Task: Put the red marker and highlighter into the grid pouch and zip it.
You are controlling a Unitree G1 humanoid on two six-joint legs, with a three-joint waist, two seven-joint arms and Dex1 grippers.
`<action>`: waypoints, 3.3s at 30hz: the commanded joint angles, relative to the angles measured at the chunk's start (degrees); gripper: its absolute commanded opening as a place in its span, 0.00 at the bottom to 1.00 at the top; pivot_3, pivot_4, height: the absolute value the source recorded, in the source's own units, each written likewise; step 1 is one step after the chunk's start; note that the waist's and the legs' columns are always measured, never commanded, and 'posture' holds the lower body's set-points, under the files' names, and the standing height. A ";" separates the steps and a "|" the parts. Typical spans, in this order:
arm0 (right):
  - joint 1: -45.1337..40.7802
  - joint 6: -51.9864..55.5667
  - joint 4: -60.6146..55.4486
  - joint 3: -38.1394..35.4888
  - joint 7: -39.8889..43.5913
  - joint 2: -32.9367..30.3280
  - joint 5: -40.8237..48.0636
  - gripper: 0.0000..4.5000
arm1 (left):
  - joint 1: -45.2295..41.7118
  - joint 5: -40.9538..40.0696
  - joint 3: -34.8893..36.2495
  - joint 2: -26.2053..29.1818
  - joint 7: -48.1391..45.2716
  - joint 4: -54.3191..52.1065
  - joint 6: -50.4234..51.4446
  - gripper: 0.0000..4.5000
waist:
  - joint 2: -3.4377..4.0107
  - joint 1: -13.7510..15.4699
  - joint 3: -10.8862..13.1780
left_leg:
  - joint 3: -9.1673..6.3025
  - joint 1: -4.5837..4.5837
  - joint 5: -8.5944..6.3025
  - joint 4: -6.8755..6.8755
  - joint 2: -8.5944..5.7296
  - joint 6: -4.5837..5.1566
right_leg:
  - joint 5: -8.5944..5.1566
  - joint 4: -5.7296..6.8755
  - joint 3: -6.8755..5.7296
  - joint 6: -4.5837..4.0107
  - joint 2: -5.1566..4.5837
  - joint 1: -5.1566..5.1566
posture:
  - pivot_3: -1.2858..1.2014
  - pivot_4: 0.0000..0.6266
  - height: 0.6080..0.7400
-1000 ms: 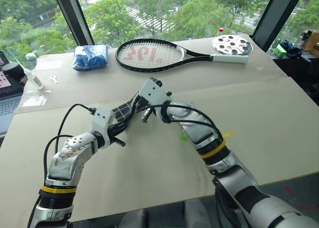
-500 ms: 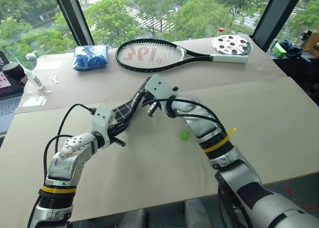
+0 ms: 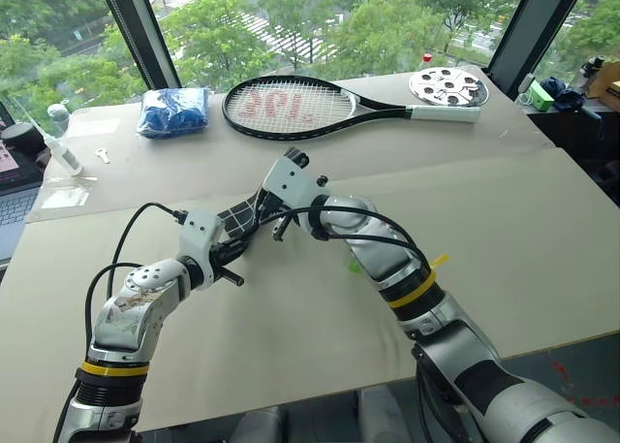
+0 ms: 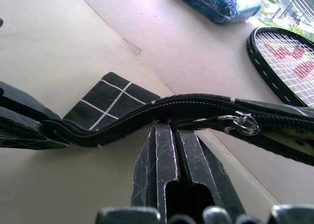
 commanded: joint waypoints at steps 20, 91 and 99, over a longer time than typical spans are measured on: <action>-1.46 -1.69 0.72 -1.44 -2.39 0.17 -0.80 0.01 | 1.08 -0.42 0.69 0.23 0.18 -3.25 0.21 0.00 | 0.00 -0.01 0.00 | 0.04 0.00 0.00 -0.01 0.01 0.00 | 0.01 -0.01 0.01 0.00 0.00 -0.01 | 0.52 0.24 1.00; 28.59 15.80 -19.39 -22.16 10.43 -37.07 19.62 0.99 | 3.58 -7.13 0.31 8.49 -13.29 -6.23 0.34 0.00 | -0.10 3.17 0.05 | 0.44 0.25 -0.15 0.18 0.02 0.28 | 0.09 -0.25 0.01 0.07 -0.05 0.56 | 0.52 0.24 1.00; 28.71 13.03 -13.06 -21.74 7.26 -35.36 17.78 0.61 | 3.48 -6.62 -0.98 10.48 -14.68 -5.93 0.38 0.00 | -0.18 3.17 0.02 | 0.46 0.57 -0.22 0.14 0.04 0.39 | 0.09 -0.52 0.01 0.08 -0.03 0.87 | 0.52 0.24 1.00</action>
